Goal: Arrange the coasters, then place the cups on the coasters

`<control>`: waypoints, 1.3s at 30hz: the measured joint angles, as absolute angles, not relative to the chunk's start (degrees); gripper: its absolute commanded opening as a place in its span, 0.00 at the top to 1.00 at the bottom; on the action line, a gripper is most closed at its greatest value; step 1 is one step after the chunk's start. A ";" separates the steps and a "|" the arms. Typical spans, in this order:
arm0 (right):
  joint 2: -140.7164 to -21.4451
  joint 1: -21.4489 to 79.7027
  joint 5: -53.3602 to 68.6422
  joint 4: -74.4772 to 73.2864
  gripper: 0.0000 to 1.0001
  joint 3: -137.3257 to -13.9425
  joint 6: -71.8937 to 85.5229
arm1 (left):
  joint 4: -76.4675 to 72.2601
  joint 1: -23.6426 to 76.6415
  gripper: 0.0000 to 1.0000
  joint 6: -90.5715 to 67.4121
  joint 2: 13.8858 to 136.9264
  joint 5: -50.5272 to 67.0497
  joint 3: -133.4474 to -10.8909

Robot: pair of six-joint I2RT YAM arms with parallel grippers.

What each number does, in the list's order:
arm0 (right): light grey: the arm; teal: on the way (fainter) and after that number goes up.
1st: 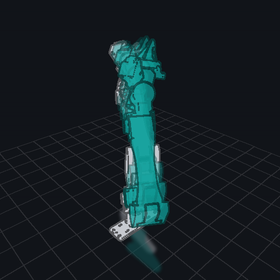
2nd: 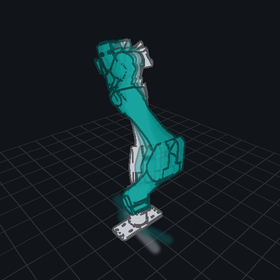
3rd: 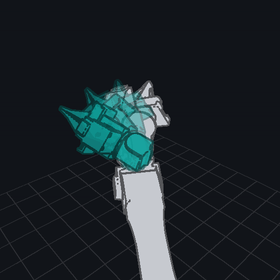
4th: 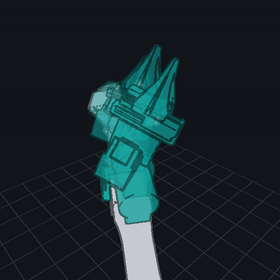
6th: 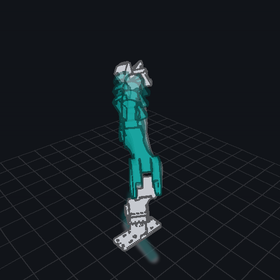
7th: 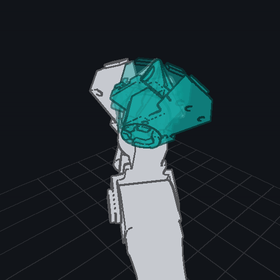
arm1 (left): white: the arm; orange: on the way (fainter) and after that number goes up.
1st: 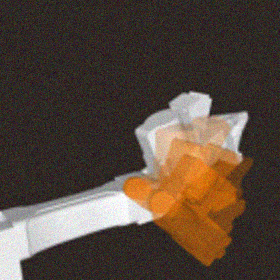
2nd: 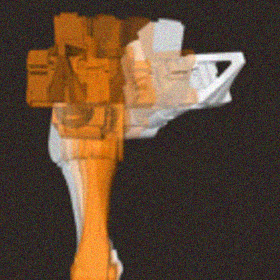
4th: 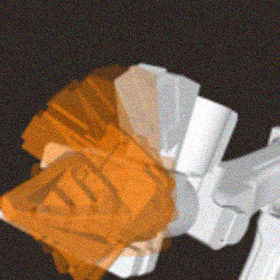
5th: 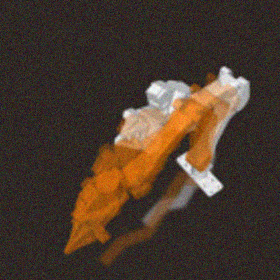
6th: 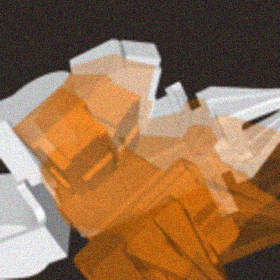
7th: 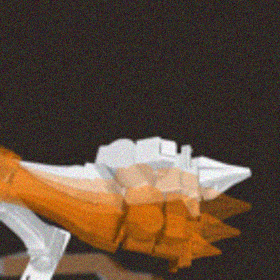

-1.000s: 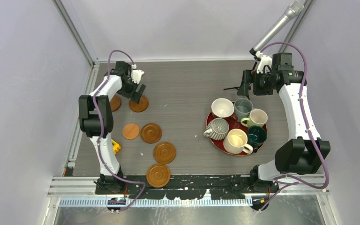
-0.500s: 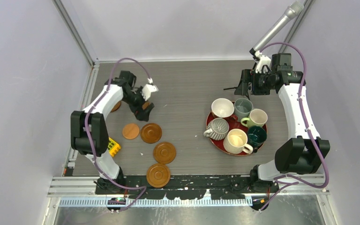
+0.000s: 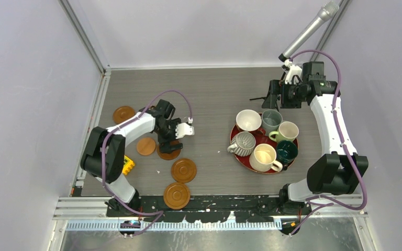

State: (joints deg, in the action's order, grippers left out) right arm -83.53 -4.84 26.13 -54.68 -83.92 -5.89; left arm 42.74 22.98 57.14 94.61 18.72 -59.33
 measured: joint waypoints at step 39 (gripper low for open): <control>-82.21 -4.84 24.23 -54.81 0.06 -81.08 -6.79 | 35.79 24.53 0.42 32.93 124.51 8.95 -97.56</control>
State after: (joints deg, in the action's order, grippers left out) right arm -82.21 -4.84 24.23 -54.81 -81.08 -6.79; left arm 35.79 24.53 32.93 124.51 8.95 -97.56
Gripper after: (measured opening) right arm 0.937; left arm 0.590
